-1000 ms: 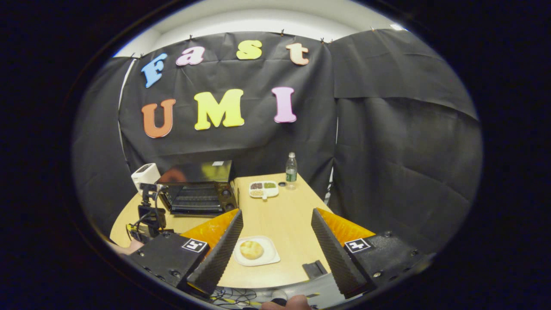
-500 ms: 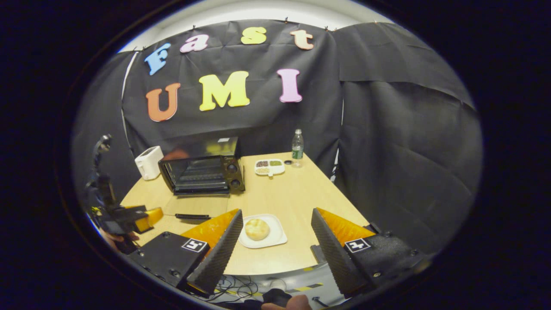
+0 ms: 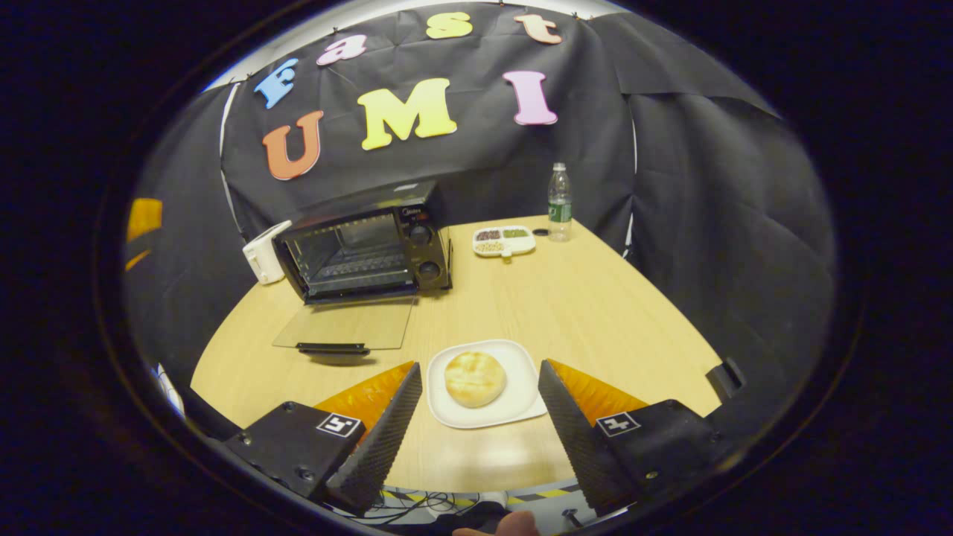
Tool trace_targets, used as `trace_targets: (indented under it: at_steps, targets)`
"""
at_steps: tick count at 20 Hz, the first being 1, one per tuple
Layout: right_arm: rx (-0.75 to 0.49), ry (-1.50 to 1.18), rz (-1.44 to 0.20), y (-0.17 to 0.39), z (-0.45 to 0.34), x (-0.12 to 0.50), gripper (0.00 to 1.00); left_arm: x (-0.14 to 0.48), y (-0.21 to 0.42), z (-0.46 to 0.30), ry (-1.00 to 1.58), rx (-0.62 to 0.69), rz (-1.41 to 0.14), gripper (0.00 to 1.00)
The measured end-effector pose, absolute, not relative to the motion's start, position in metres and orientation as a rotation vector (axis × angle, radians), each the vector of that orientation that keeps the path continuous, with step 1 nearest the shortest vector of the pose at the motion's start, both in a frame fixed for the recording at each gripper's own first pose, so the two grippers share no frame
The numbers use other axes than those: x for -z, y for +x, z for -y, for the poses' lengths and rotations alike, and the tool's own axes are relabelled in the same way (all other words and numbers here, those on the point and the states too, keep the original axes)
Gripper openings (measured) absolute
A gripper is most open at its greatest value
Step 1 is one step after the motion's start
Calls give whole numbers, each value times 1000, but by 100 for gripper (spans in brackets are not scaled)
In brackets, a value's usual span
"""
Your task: Open the electric oven with the left hand, put the food in, and close the electric oven.
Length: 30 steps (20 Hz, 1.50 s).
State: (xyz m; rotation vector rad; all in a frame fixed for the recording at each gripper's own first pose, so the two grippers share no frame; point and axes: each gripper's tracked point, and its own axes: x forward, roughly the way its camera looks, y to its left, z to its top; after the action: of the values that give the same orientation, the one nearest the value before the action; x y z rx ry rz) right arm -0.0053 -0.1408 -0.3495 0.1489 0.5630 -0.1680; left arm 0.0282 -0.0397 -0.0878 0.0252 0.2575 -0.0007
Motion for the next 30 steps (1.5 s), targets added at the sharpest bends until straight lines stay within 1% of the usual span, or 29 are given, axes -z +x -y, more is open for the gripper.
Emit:
trace_targets:
  at_steps: [1,4,7,11,14,19,23,24,25,27,30]
  targets:
    - [169,156,-579,2,142,365,97,83,29,42,30,-12,-254,93]
    - [175,181,-619,17,147,402,97,78,26,52,21,-41,-252,93]
    - [163,172,-666,24,142,427,97,83,22,56,23,-73,-276,93]
    - [156,165,-687,33,138,441,97,84,22,51,35,-101,-291,93]
    - [182,157,-682,39,138,449,96,87,18,49,18,-101,-306,93]
    - [207,139,-689,43,139,451,95,87,12,30,19,-138,-313,93]
    - [222,147,-703,42,142,452,77,88,6,23,12,-138,-312,93]
    - [224,143,-708,42,142,451,75,88,6,21,9,-138,-310,93]
    - [226,140,-713,41,142,449,69,88,5,19,8,-136,-308,93]
    - [221,144,-713,40,140,442,61,89,4,16,5,-123,-303,93]
    - [225,145,-685,32,137,416,55,90,9,12,-4,-80,-296,93]
